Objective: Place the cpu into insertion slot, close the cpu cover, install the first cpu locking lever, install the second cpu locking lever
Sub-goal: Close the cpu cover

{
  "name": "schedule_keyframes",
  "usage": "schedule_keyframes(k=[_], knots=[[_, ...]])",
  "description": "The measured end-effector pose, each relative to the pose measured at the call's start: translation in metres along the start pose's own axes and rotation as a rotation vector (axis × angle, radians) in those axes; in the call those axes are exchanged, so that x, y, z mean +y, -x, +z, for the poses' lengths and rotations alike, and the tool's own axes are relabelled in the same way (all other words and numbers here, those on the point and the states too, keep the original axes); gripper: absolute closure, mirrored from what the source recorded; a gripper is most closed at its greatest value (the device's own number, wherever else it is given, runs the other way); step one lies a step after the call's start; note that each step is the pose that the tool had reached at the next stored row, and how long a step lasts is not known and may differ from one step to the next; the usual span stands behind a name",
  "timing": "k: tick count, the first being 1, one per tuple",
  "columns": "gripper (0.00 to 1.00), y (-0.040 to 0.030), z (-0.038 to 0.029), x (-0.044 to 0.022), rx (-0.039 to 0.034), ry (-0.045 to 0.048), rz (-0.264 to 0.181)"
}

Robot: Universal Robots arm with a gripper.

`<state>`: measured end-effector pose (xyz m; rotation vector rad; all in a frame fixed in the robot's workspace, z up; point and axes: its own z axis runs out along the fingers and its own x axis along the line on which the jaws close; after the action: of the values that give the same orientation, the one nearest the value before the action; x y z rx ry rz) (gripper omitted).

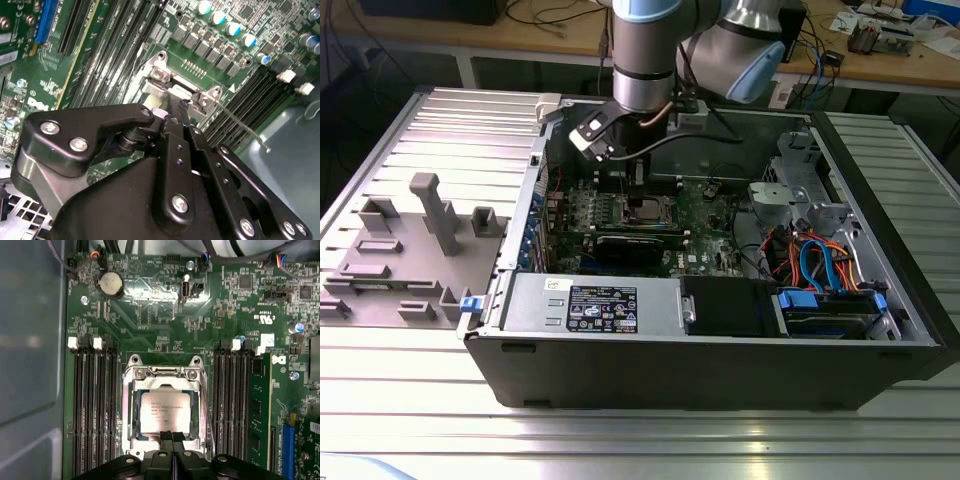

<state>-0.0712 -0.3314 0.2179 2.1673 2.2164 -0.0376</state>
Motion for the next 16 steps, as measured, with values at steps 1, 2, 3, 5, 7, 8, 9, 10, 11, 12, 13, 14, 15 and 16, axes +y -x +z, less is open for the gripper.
schedule_keyframes(k=[1, 2, 3, 5, 7, 8, 9, 10, 11, 12, 13, 14, 15, 16], knots=[[0.89, -0.0001, 0.0015, -0.0004, 0.0000, 0.0000, 0.000], [0.89, -0.0001, 0.0025, -0.0004, -0.0001, -0.0005, 0.000], [0.89, -0.0002, 0.0056, -0.0005, -0.0001, -0.0008, 0.000], [0.89, -0.0005, 0.0128, -0.0007, -0.0007, -0.0016, 0.000], [0.89, -0.0005, 0.0131, -0.0008, -0.0008, -0.0018, 0.000], [0.89, -0.0005, 0.0132, -0.0008, -0.0005, -0.0017, 0.000], [0.89, -0.0007, 0.0126, -0.0006, 0.0006, -0.0008, 0.000], [0.89, -0.0008, 0.0117, -0.0005, 0.0014, -0.0001, 0.000], [0.89, -0.0005, 0.0091, -0.0006, 0.0003, -0.0010, 0.000], [0.89, -0.0004, 0.0078, -0.0006, 0.0001, -0.0011, 0.000], [0.89, -0.0004, 0.0077, -0.0006, 0.0002, -0.0010, 0.000], [0.89, -0.0004, 0.0077, -0.0006, 0.0002, -0.0010, 0.000], [0.89, -0.0003, 0.0075, -0.0007, 0.0000, -0.0012, 0.000], [0.89, -0.0004, 0.0076, -0.0015, -0.0001, -0.0013, 0.000]])
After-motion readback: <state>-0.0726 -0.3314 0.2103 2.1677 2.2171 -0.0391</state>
